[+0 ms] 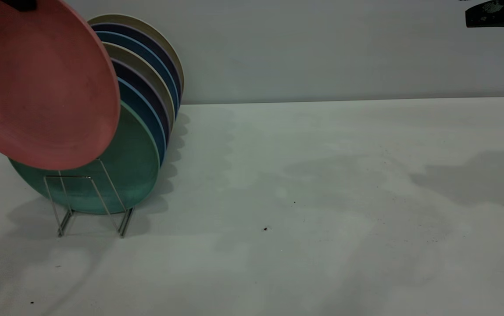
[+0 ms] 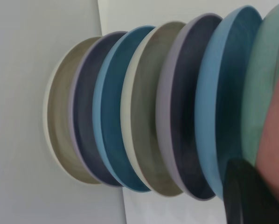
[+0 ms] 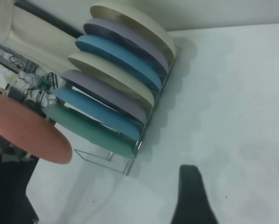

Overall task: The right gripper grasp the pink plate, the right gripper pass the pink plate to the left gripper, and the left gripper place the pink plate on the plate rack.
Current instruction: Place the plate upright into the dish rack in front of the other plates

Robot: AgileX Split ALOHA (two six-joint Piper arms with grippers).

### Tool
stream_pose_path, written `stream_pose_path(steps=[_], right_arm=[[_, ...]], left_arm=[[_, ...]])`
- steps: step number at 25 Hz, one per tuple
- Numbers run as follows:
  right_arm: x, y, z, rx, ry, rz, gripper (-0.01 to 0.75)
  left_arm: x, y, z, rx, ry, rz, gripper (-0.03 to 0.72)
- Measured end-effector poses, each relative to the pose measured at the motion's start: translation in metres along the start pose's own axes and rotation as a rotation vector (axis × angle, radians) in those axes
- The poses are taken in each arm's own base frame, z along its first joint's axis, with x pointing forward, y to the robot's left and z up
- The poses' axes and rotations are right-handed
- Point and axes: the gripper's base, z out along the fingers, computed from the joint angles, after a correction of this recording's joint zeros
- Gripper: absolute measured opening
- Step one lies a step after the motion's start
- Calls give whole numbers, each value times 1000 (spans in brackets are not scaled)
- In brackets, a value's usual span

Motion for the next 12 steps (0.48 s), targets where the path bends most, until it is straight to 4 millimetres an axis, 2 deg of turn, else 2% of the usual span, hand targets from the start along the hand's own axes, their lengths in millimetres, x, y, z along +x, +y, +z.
stream_pose_path(steps=[12], right_arm=[[1, 0, 0, 5, 14, -5, 535]], left_arm=[[4, -17, 22, -54, 8, 19, 47]])
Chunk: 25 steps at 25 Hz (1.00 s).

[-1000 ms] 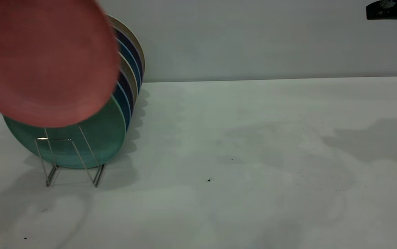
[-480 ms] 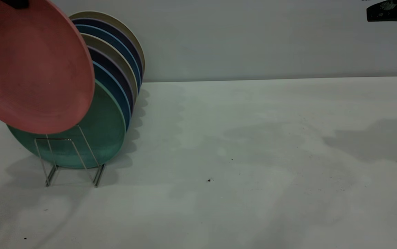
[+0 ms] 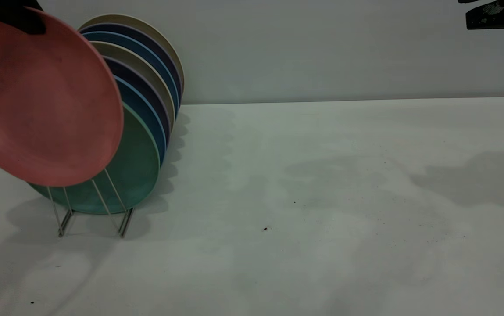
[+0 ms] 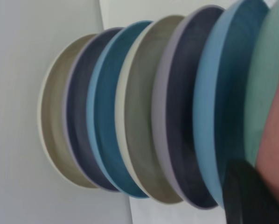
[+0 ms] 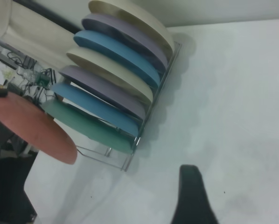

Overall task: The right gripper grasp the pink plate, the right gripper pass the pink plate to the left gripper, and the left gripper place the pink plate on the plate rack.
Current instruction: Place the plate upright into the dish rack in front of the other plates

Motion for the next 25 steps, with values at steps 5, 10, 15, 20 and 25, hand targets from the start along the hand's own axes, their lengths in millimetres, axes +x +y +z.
stream_pose_path(steps=[5, 10, 15, 20, 25], right_arm=[[0, 0, 0, 0, 1, 0, 535], [0, 0, 0, 0, 1, -4, 535], [0, 0, 0, 2, 5, -8, 535], [1, -1, 0, 6, 15, -14, 535], [2, -1, 0, 6, 17, -16, 535]], left_arm=[[-2, 3, -11, -38, -4, -4, 47], [-4, 5, -19, -66, -11, 0, 47], [-4, 3, -9, -41, -22, -10, 47], [-4, 0, -7, -11, -30, -11, 47], [-4, -1, -6, -7, -32, -12, 47]])
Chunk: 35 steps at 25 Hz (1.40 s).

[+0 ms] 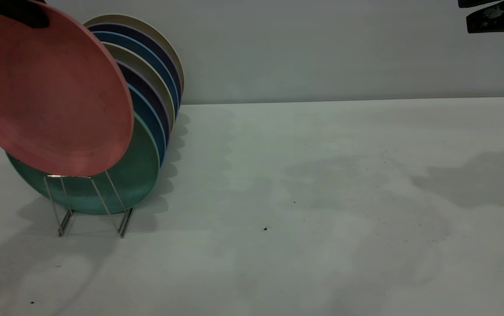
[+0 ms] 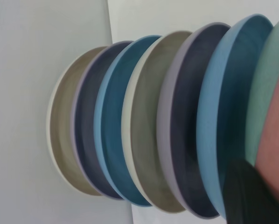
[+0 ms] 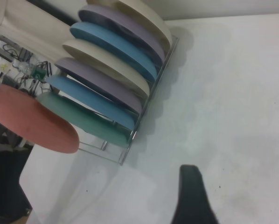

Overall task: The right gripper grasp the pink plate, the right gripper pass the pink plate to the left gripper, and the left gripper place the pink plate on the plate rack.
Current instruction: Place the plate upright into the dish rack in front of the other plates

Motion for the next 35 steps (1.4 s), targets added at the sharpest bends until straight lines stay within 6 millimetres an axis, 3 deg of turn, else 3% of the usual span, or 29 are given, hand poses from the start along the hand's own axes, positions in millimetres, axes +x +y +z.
stream_pose_path(steps=[12, 23, 29, 35], right_arm=[[0, 0, 0, 1, 4, -2, 535], [0, 0, 0, 1, 4, -4, 534], [0, 0, 0, 1, 4, -4, 534], [0, 0, 0, 1, 4, -4, 534]], left_arm=[[2, -12, 7, 25, 7, -31, 85], [2, -11, 7, 10, 12, -159, 358], [2, -11, 7, 9, 13, -279, 378], [7, -12, 5, 15, 56, -283, 378]])
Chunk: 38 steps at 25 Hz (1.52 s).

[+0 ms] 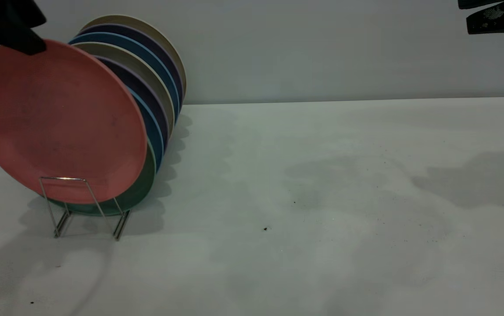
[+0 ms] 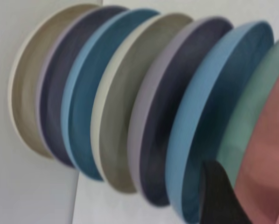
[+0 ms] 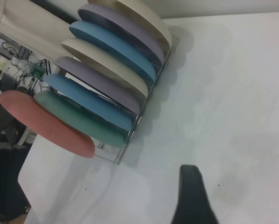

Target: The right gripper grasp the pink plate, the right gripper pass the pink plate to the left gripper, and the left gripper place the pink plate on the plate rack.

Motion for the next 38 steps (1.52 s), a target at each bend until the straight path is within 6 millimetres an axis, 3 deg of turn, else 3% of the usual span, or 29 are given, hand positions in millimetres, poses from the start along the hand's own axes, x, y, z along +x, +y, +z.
stream_pose_path(steps=[5, 17, 22, 25, 30, 32, 38], right_arm=[[0, 0, 0, 0, 0, -1, 534], [0, 0, 0, 0, -1, 20, 534], [-6, 10, -6, -2, -26, 46, 534], [-22, 45, -25, 12, -62, -41, 533], [-35, 136, -75, 86, -75, -225, 533], [-29, 168, -94, 150, -45, -262, 533], [16, 225, -138, 428, 47, -229, 533]], left_arm=[[12, 1, -7, 9, 74, 27, 378], [13, -3, -9, 41, 83, -28, 378], [8, -2, -29, 4, 59, -45, 378], [-2, -1, -61, -72, -11, -127, 378], [-16, -7, -121, -183, -137, -380, 378], [-18, -15, -140, -183, -164, -481, 378], [-18, -42, -180, -123, -157, -705, 382]])
